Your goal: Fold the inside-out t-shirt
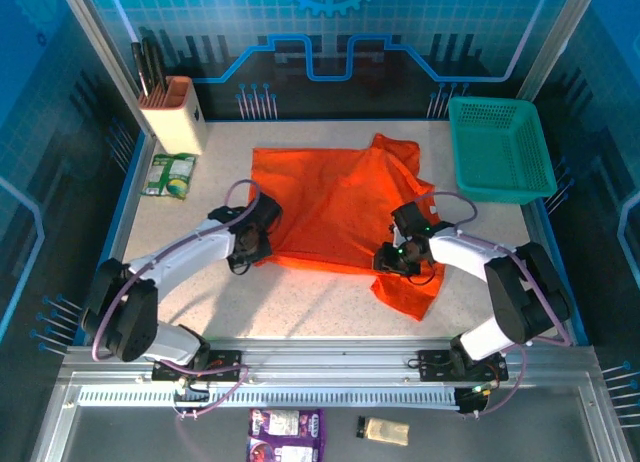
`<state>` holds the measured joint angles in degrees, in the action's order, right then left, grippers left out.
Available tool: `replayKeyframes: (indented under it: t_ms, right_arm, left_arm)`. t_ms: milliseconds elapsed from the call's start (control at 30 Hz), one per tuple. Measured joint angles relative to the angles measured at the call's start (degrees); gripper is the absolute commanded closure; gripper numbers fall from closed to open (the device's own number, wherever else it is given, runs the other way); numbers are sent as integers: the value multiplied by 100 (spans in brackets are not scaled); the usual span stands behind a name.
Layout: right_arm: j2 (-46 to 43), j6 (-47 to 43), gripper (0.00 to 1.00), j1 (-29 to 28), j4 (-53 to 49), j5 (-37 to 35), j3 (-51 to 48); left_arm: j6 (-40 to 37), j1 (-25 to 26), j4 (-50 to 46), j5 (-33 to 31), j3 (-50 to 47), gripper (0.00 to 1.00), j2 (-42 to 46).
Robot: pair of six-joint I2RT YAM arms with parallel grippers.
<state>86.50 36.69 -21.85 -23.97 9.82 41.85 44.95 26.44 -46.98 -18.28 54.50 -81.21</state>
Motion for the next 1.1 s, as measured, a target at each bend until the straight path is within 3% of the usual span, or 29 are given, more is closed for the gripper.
replayKeyframes:
  t_ms: [333,633,867,1100]
  right_arm:
    - [-214,-4,62,243,-227,72,-35]
    - [-1405,-48,59,245,-1126,-256,310]
    - [-2352,177,59,153,-1891,-597,-44]
    - [-2776,986,56,-730,-2448,-647,-975]
  left_arm:
    - [-927,-1091,-7,684,7,100,332]
    - [-1182,-2131,1408,3624,-57,100,872]
    - [-1255,-2323,968,3327,-356,100,702]
    - [-1185,-2323,833,2955,-1266,100,702]
